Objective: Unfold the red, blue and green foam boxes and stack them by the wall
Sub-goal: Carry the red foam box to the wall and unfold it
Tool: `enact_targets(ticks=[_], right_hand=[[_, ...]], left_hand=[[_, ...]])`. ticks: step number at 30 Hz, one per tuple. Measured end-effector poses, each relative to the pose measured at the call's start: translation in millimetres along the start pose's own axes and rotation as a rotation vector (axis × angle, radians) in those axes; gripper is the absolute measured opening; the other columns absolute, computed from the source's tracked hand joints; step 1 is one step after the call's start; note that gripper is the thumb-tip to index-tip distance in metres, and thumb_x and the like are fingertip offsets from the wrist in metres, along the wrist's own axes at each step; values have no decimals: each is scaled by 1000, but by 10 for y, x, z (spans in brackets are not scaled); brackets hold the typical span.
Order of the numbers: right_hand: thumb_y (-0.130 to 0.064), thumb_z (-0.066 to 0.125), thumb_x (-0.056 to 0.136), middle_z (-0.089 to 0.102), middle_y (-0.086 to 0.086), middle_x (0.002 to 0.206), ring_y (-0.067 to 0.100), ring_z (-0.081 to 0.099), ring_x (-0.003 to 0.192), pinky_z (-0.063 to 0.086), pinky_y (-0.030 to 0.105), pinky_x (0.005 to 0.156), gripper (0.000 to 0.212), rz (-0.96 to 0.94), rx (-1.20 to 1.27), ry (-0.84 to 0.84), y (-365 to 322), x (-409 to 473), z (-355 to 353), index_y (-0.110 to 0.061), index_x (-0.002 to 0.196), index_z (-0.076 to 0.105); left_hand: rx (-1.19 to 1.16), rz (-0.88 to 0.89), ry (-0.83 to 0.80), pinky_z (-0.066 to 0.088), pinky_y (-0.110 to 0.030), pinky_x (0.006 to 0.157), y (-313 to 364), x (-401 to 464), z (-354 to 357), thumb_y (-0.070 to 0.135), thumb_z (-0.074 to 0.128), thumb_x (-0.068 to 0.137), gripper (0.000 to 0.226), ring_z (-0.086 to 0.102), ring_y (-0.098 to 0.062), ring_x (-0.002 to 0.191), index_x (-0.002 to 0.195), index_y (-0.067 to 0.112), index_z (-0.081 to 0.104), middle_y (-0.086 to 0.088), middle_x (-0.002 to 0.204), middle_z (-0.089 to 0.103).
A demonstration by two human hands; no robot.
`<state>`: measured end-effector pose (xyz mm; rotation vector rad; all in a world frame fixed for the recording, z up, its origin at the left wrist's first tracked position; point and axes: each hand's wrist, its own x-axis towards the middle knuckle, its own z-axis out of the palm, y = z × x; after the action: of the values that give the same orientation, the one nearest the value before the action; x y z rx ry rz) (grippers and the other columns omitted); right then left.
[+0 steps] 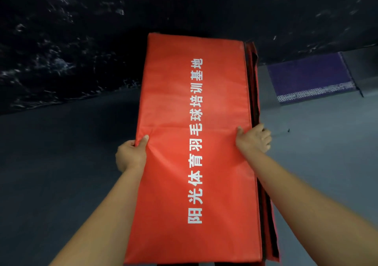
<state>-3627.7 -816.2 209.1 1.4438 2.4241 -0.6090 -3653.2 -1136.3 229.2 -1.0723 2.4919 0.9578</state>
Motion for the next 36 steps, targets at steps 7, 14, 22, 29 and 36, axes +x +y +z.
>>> enact_targets(ticks=[7, 14, 22, 29, 36], right_hand=[[-56, 61, 89, 6, 20, 165, 37, 7, 153, 11, 49, 123, 87, -430, -137, -120, 369, -454, -215, -24, 159, 20], [-73, 64, 76, 34, 11, 146, 32, 35, 136, 37, 42, 111, 81, -587, -52, -315, 583, -862, -334, -29, 142, 45], [-91, 57, 62, 32, 13, 143, 33, 33, 134, 40, 46, 107, 120, -515, -174, -292, 988, -842, -645, -23, 155, 24], [-73, 70, 69, 3, 23, 165, 41, 7, 153, 24, 51, 121, 121, -517, -184, -405, 1195, -1096, -711, -21, 158, 7], [-64, 62, 78, 28, 14, 148, 33, 30, 137, 40, 47, 107, 103, -493, -195, -286, 1372, -1087, -780, -23, 159, 13]], left_hand=[[71, 71, -9, 49, -33, 63, 318, -577, 207, 64, 68, 83, 49, 67, -29, 72, 68, 17, 66, -3, 70, 68], [159, 197, -100, 50, -31, 66, 750, -1270, 527, 65, 75, 75, 51, 69, -30, 79, 74, 14, 70, -3, 77, 71], [194, 311, -198, 53, -35, 95, 882, -1884, 888, 56, 75, 79, 53, 67, -28, 115, 119, 21, 74, -5, 121, 74], [21, 357, -378, 46, -30, 109, 678, -2157, 880, 30, 79, 84, 50, 64, -17, 120, 132, 19, 68, -4, 129, 69], [-54, 324, -449, 52, -34, 98, 256, -2445, 1032, 36, 77, 87, 40, 69, -21, 105, 123, 19, 72, -3, 106, 72]])
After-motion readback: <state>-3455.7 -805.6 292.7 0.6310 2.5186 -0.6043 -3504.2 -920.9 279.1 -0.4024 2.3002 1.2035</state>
